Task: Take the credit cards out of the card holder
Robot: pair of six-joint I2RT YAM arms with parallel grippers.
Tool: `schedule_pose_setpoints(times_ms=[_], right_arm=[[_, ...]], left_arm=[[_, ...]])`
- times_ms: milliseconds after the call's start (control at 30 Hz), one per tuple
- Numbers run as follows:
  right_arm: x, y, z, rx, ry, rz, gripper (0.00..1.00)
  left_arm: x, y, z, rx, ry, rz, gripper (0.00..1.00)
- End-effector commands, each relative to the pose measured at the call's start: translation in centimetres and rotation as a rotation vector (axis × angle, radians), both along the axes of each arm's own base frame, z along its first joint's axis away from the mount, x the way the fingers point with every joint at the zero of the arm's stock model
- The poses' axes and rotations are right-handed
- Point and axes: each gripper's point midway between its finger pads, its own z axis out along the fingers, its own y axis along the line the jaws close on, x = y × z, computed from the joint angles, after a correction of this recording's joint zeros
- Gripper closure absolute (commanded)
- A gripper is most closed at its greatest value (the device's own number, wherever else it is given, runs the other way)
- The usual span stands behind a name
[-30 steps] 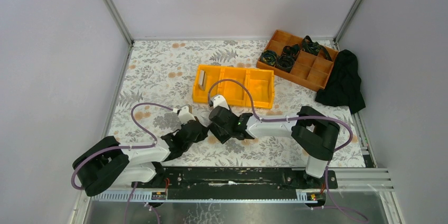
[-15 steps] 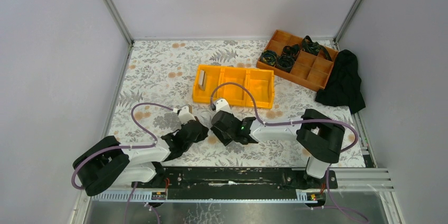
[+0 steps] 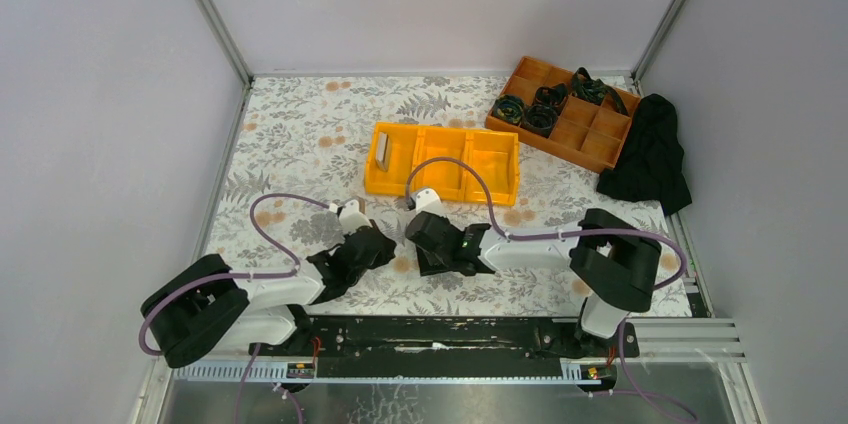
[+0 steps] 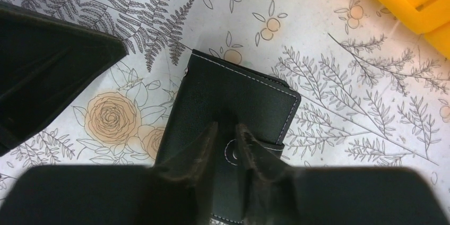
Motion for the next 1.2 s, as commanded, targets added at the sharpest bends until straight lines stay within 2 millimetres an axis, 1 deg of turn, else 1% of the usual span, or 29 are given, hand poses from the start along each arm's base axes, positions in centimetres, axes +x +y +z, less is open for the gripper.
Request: schedule_pose_setpoints(times_ms=[0,33,67,100,167,300,400,500,667,733,1000,1167], right_arm=[[0.2,-0.6,2.8,0.028,-0.050,-0.009,0.58],[0.2,-0.6,3.1,0.035,-0.057,-0.004,0.50],[0.5,-0.9,3.6,0.032,-0.079,-0.017,0.45],[0.6,-1.0,4.0,0.033,-0.087,-0.020,0.42],[0.6,-1.2,4.4,0.032,-0.096,-0.023,0.40],[0.4,-2.0,4.1,0.009,-0.093,-0.028,0.41],[0.1,-2.4,3.3,-0.015,-0.075,-0.022,0.44],[-0.4,-2.4,2.3,-0.027,-0.046,-0.005,0.45],[-1.4,-1.6,1.5,-0.011,0.014,0.024,0.47],[-1.6,-1.6,1.3,-0.009,0.024,0.029,0.48],[-2.4,-2.1,-0.4,-0.028,0.067,0.018,0.46],[-2.2,-2.5,-1.2,-0.061,0.068,-0.002,0.48]], left_arm=[[0.4,-0.9,0.5,0.009,-0.016,-0.038,0.98],[0.4,-1.0,0.5,0.010,-0.014,-0.043,0.95],[0.5,-1.2,0.5,0.011,-0.012,-0.045,0.92],[0.5,-1.3,0.4,0.012,-0.009,-0.047,0.91],[0.5,-1.4,0.3,0.013,-0.006,-0.051,0.89],[0.5,-1.6,0.2,0.010,-0.003,-0.054,0.86],[0.5,-1.5,0.1,0.012,-0.003,-0.054,0.85],[0.5,-1.6,0.1,0.015,-0.002,-0.057,0.84],[0.6,-1.7,0.1,0.017,-0.004,-0.060,0.85],[0.6,-1.6,0.1,0.020,-0.003,-0.059,0.85],[0.7,-1.6,0.1,0.028,-0.007,-0.059,0.84],[0.7,-1.6,0.1,0.031,-0.007,-0.058,0.84]])
